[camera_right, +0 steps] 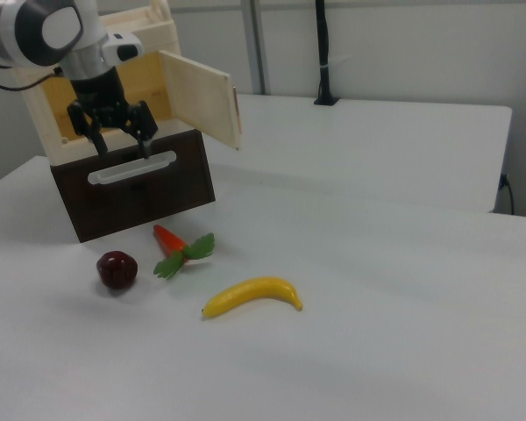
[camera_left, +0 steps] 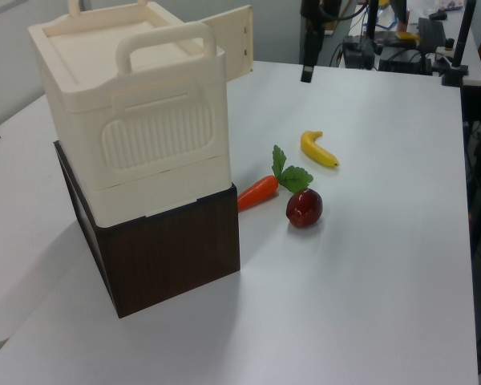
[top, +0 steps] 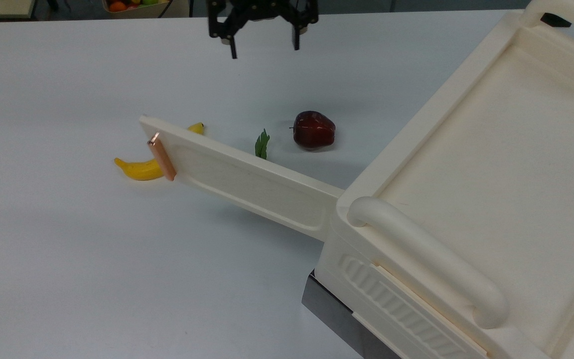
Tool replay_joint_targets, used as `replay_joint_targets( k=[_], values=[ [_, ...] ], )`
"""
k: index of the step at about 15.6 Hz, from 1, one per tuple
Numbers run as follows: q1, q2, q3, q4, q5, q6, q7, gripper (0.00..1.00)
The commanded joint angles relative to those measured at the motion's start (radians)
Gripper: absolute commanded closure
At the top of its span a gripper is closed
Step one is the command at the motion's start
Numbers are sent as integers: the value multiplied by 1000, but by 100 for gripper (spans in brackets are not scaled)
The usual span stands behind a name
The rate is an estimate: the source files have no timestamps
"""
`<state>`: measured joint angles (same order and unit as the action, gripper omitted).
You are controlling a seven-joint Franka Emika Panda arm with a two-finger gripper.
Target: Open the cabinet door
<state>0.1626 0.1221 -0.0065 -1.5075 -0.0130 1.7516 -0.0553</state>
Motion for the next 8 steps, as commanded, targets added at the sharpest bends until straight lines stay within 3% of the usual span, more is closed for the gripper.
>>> replay_joint_targets(
  k=[1, 8],
  values=[
    [-6, -27, -1, -28, -93, -96, 120, 0],
    [-63, -38, 0, -62, -70, -104, 117, 0]
  ],
)
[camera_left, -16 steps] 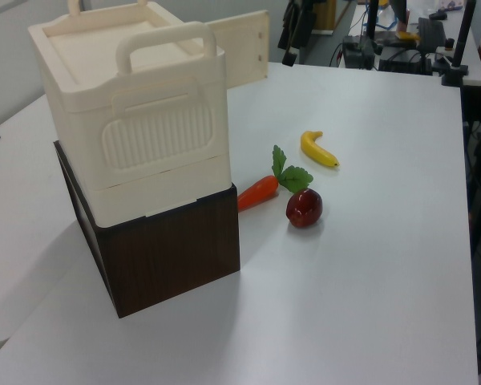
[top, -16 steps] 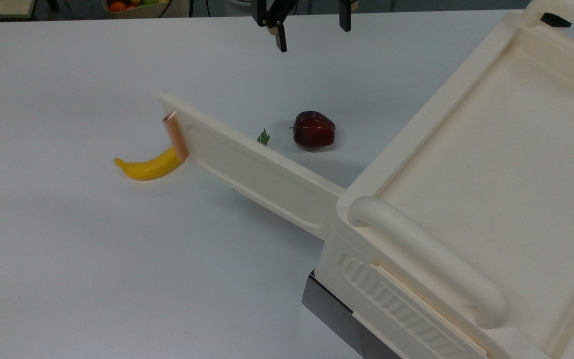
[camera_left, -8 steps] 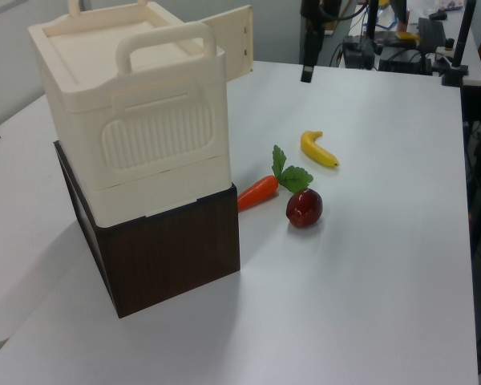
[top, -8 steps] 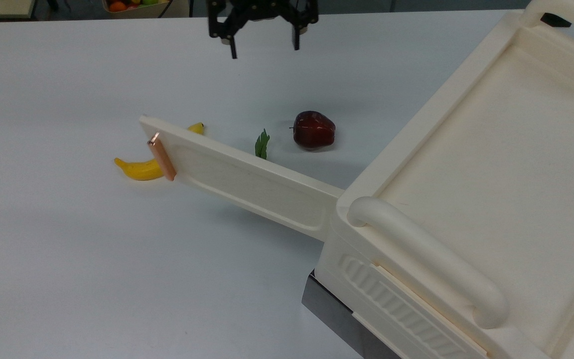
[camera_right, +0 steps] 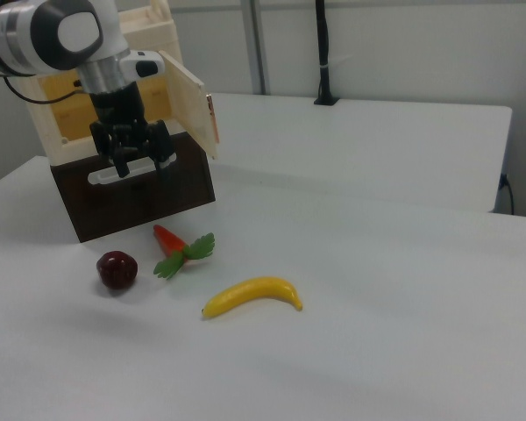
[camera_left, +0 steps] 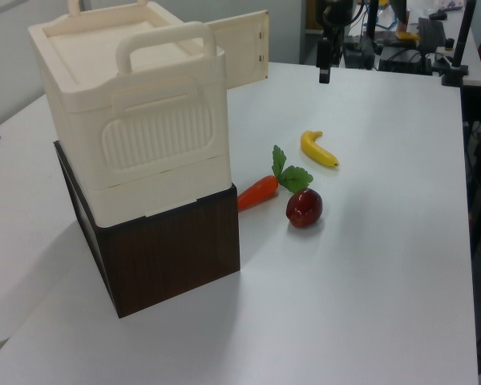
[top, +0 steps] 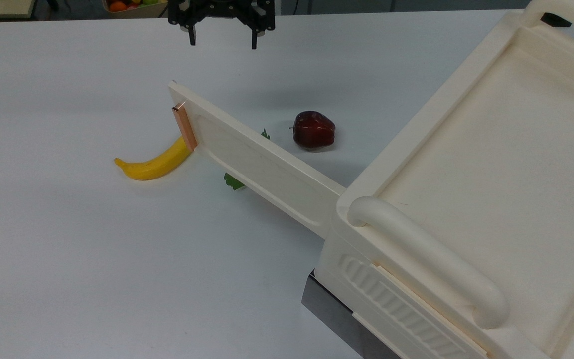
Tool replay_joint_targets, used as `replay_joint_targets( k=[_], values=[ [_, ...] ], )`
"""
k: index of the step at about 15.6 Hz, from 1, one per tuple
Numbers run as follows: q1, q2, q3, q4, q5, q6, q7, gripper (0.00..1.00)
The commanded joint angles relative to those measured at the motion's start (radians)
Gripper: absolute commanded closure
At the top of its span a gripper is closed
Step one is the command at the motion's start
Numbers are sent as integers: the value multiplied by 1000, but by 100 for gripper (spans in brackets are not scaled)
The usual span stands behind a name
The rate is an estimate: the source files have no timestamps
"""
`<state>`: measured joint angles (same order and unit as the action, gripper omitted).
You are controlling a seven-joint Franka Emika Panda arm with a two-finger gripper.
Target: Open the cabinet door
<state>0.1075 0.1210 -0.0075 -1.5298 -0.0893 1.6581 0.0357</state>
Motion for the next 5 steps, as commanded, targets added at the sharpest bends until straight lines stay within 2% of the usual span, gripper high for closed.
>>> replay_joint_targets(
  k=[1, 5],
  values=[
    [-14, -38, 0, -39, 14, -14, 32, 0],
    [-22, -38, 0, -32, 16, -32, 30, 0]
  ],
)
